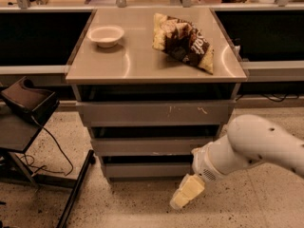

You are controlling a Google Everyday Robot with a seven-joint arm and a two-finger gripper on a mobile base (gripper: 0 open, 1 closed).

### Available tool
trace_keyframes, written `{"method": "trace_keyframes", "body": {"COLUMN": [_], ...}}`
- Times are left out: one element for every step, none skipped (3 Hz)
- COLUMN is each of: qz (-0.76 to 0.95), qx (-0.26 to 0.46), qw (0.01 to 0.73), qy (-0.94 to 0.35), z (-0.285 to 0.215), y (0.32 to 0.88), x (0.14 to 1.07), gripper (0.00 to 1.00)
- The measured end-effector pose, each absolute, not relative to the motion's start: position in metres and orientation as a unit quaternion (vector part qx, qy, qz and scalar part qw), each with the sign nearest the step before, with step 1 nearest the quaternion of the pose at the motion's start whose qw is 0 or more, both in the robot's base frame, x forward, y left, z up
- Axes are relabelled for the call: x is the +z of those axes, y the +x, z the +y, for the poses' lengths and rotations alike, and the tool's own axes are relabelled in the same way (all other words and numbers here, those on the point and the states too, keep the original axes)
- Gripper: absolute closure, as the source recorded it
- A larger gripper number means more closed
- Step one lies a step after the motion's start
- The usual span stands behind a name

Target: Open middle drawer

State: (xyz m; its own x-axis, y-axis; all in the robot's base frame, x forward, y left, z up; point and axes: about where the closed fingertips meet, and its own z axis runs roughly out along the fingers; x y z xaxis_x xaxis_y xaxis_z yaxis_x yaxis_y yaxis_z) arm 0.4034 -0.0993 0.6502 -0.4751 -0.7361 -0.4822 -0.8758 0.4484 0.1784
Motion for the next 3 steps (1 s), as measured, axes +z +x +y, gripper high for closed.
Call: {"method": "trace_keyframes", "body": {"qz": [0.837,0.837,0.816], "qx": [0.196,0.196,0.155], "qw": [0.198,0.198,0.212], "qy": [-0.471,-0.471,-0.515], "z": [-0.0981,-0.0982,-0.1035], "y": [0.4206,0.4207,0.427], "x": [0.6463,0.6463,0.6479], "gripper": [0.0,0.0,0.0]}}
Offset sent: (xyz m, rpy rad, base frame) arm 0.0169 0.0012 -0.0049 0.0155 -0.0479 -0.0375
